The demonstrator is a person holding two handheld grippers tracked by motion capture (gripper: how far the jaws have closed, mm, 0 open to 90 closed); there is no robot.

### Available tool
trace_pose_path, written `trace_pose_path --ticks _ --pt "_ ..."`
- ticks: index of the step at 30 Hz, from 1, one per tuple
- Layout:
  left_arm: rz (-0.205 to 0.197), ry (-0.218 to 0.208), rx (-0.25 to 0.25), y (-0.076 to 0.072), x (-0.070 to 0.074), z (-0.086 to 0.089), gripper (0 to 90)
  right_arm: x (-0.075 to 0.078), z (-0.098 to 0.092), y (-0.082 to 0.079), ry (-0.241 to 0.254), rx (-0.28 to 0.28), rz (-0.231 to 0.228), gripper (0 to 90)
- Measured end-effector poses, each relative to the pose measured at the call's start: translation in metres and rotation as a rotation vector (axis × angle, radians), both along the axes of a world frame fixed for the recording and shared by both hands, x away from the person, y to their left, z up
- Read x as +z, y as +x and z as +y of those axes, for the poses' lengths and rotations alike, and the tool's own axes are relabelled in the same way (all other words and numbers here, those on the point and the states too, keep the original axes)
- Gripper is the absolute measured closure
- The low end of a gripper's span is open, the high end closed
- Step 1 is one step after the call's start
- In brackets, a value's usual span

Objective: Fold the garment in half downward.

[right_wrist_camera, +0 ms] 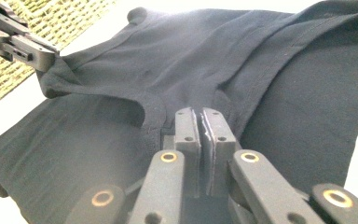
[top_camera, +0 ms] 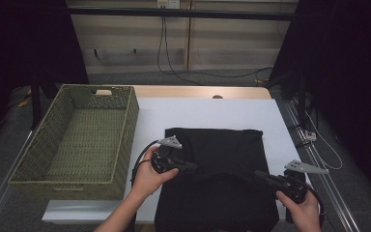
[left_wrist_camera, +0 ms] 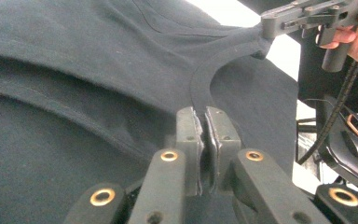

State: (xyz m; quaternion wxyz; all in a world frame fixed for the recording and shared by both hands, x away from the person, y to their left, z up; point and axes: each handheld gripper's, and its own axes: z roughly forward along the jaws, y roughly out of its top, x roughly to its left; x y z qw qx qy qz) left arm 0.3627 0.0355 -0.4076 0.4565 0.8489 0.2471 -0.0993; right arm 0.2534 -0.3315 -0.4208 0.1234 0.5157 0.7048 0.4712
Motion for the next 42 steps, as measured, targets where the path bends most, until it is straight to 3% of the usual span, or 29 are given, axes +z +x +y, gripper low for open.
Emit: trace_pose_path --ticks 9,28,42 --pt "0.01 0.017 -0.025 -0.006 -0.006 -0.002 84.9 -0.002 -0.001 -0.006 -0.012 0.01 0.012 86.2" --pt "0.026 -0.03 -0.026 -0.011 0.0 0.005 84.9 0.001 -0.005 -0.019 -0.006 0.024 0.008 86.2" --pt "0.019 -0.022 -0.09 -0.026 0.009 0.003 84.9 0.005 -0.009 -0.035 0.004 0.046 0.002 86.2"
